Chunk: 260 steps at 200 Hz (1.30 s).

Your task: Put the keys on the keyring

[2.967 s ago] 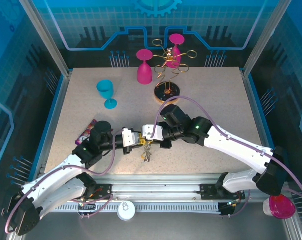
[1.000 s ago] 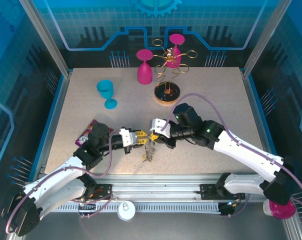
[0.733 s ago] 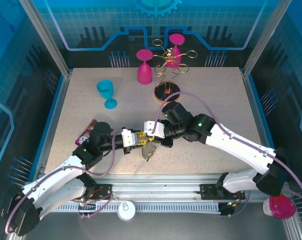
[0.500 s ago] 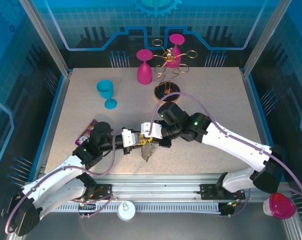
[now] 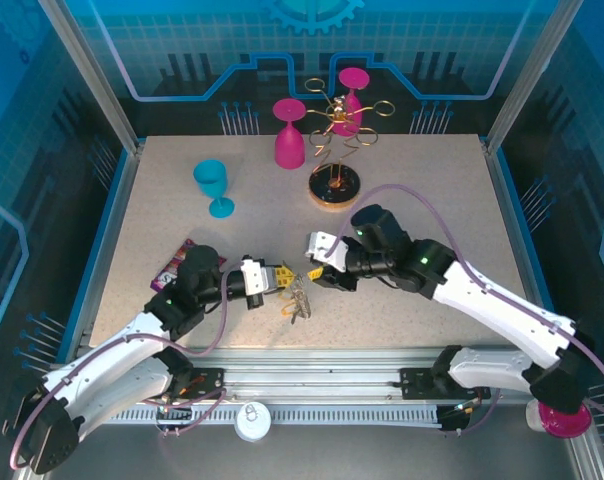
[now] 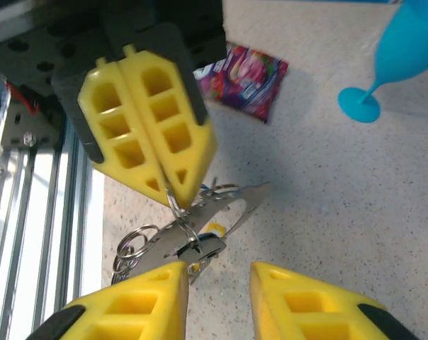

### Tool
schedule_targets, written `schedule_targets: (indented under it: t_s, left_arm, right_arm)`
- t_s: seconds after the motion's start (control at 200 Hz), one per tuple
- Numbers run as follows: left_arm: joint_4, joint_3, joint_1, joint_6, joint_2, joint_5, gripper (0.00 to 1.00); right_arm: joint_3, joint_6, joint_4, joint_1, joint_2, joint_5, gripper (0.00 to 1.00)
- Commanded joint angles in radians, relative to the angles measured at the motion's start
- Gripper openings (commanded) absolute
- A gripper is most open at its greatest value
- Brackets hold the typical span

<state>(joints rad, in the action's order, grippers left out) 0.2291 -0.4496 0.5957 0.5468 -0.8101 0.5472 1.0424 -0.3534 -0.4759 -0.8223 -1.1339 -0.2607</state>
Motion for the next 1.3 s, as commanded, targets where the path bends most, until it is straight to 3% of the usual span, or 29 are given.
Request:
schedule_targets:
  t_s: [0.0, 0.195, 0.475, 0.67, 0.941, 1.056, 1.296]
  left_arm:
    - [0.125, 0.024, 0.001, -0.031, 0.021, 0.053, 0.00]
    - [0.163, 0.037, 0.002, -0.048, 0.021, 0.072, 0.00]
    - [0.196, 0.047, 0.002, -0.068, 0.023, 0.086, 0.00]
    - [0.235, 0.051, 0.001, -0.088, 0.020, 0.097, 0.00]
    - [0.286, 0.060, 0.000, -0.119, 0.014, 0.097, 0.00]
    - [0.283, 0.063, 0.000, -0.118, 0.016, 0.089, 0.00]
    - [0.286, 0.067, -0.001, -0.123, 0.015, 0.090, 0.00]
  right_arm:
    - [-0.070, 0.136, 0.134, 0.008, 0.028, -0.085, 0.30]
    - [-0.104, 0.169, 0.187, 0.009, 0.009, -0.114, 0.29]
    - [-0.104, 0.177, 0.209, 0.009, -0.030, -0.159, 0.14]
    - [-0.105, 0.185, 0.216, 0.008, -0.050, -0.179, 0.10]
    - [-0.110, 0.201, 0.234, 0.006, -0.051, -0.186, 0.16]
    - [-0.131, 0.202, 0.244, 0.010, -0.011, -0.130, 0.26]
    - [-0.277, 0.182, 0.330, 0.027, 0.124, -0.045, 0.33]
